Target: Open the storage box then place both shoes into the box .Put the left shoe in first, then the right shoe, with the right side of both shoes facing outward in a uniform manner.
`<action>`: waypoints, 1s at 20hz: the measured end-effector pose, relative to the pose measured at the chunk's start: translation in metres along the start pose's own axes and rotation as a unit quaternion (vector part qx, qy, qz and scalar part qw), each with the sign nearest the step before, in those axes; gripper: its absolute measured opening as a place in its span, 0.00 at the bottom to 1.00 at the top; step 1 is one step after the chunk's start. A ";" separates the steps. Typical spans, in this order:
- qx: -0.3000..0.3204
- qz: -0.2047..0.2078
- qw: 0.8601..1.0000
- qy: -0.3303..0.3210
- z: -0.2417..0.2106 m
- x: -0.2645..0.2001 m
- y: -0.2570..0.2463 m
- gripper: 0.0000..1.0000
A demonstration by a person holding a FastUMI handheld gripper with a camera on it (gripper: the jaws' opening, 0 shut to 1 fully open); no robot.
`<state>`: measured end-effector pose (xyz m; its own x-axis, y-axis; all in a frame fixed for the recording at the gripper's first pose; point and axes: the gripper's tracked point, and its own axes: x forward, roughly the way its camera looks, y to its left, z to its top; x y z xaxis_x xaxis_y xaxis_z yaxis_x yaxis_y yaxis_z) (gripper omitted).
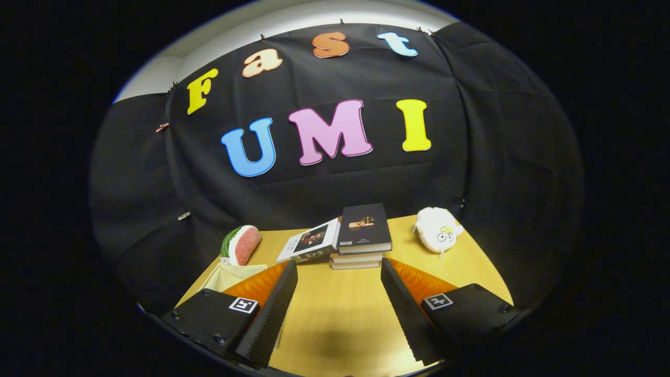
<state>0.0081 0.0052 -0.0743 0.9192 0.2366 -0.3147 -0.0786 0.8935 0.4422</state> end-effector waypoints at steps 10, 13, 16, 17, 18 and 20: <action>-0.057 -0.005 0.994 -0.091 0.060 -0.050 -0.070 0.98; -0.081 0.005 0.990 -0.118 0.069 -0.063 -0.074 0.98; -0.084 0.021 0.988 -0.128 0.071 -0.067 -0.077 0.98; -0.083 0.023 0.988 -0.129 0.070 -0.067 -0.080 0.98; -0.081 0.026 0.988 -0.129 0.070 -0.067 -0.082 0.98; -0.076 0.029 0.988 -0.128 0.069 -0.065 -0.087 0.99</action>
<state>-0.0183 -0.1148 -0.0343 0.9772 0.2034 -0.0614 -0.1743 0.9328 0.3156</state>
